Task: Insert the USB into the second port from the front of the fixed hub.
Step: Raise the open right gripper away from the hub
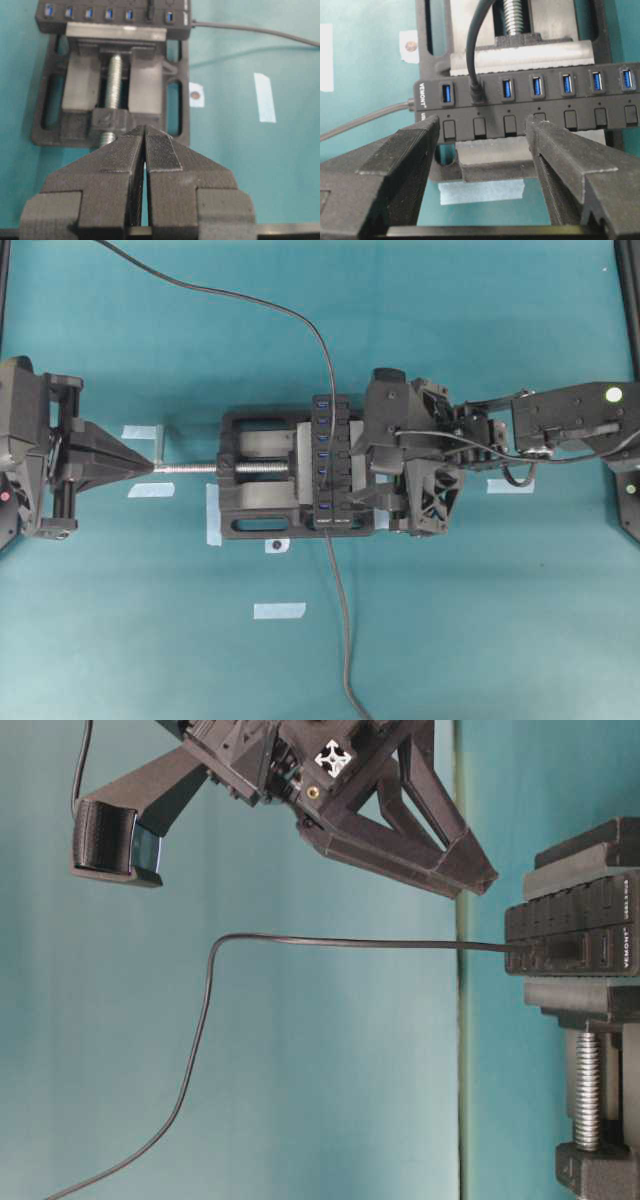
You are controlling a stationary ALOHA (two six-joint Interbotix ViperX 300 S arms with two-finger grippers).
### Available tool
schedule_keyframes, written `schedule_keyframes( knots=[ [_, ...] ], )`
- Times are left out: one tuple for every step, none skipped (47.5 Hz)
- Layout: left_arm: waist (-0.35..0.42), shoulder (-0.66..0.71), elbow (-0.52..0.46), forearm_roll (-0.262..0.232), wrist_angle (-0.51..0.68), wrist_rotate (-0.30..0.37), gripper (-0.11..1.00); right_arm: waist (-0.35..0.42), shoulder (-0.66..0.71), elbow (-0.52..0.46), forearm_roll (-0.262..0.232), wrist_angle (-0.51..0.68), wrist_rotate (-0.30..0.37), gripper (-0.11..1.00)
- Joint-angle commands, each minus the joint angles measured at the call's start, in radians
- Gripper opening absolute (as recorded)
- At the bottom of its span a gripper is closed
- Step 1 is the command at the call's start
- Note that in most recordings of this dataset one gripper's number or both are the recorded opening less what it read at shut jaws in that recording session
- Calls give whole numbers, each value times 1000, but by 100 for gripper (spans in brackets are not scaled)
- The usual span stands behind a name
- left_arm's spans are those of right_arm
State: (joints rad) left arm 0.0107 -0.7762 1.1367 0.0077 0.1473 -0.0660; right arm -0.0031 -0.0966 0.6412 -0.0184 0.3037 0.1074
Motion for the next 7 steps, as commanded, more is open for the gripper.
schedule_keyframes(
  knots=[
    [0,2,-11,2,-11,-2,0,0,-25,-8,-2,-8,9,80],
    [0,2,-11,2,-11,-2,0,0,-25,-8,-2,-8,9,80],
    [0,2,-11,2,-11,-2,0,0,-25,-8,-2,-8,9,80],
    [0,2,-11,2,-11,-2,0,-2,-25,-8,-2,-8,9,80],
    [0,2,-11,2,-11,-2,0,0,-25,-6,-2,-8,9,80],
    [0,2,-11,2,-11,-2,0,-2,-25,-8,-2,-8,9,80],
    [0,2,-11,2,-11,-2,0,-2,-25,-8,-2,-8,9,80]
  ],
)
